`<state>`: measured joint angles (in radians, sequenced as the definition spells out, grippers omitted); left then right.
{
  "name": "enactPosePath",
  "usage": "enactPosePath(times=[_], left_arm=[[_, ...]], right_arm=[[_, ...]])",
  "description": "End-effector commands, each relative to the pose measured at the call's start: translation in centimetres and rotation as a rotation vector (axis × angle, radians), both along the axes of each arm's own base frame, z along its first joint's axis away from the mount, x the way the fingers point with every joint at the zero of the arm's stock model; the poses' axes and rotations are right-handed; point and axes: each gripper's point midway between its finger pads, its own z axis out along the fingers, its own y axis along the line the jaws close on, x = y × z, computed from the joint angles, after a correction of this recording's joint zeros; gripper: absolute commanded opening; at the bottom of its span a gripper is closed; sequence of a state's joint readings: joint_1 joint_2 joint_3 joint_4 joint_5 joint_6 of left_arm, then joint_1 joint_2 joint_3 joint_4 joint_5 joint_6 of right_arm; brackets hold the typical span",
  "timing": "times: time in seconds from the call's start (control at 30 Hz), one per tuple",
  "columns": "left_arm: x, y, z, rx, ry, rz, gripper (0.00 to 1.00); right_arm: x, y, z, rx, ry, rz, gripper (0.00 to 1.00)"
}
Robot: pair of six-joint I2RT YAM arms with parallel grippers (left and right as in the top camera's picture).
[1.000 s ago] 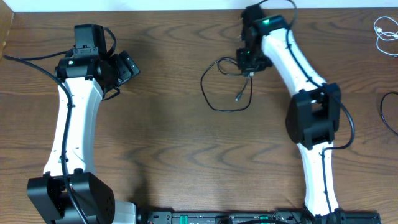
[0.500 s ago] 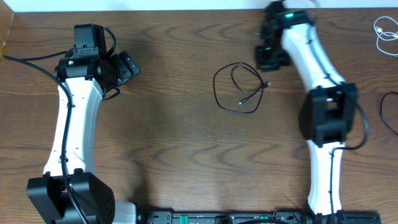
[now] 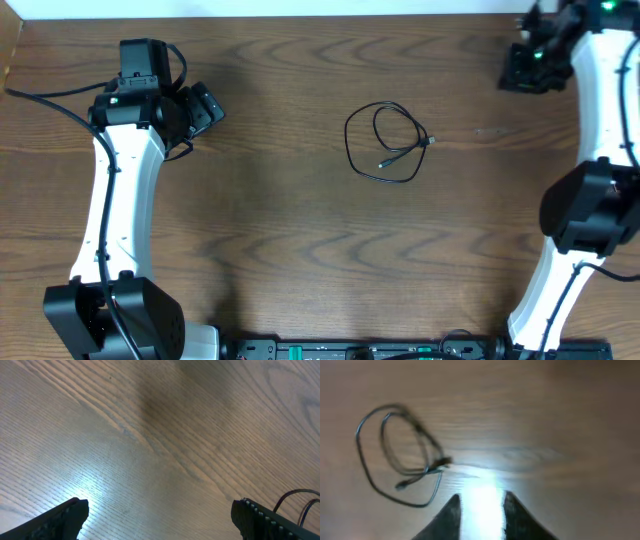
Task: Untangle cables
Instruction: 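Grasp the last black cable loop with the right gripper and carry it far right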
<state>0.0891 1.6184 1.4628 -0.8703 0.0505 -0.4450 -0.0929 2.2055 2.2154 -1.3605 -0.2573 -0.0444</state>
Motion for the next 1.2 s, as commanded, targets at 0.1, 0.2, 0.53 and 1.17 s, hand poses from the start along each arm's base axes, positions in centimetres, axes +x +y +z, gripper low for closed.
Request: enactPosePath(times=[0.1,0.2,0.53,1.17], left_arm=[[-0.3,0.1,0.4,-0.001,-0.008,0.005,0.96],[-0.3,0.1,0.4,-0.001,-0.008,0.005,0.96],[-0.3,0.1,0.4,-0.001,-0.008,0.005,0.96],[-0.3,0.1,0.4,-0.001,-0.008,0.005,0.96]], right_arm=[[-1.3,7.0,-3.7,-0.090,0.025,0.325,0.41],[-1.5,8.3,-5.5,-0.159,0.025,0.391,0.43],[-1.3,11.2,-10.8,-0.254,-0.040,0.551,0.41],[-1.9,11.5,-16.0,-0.221,-0.063,0.490,0.19]])
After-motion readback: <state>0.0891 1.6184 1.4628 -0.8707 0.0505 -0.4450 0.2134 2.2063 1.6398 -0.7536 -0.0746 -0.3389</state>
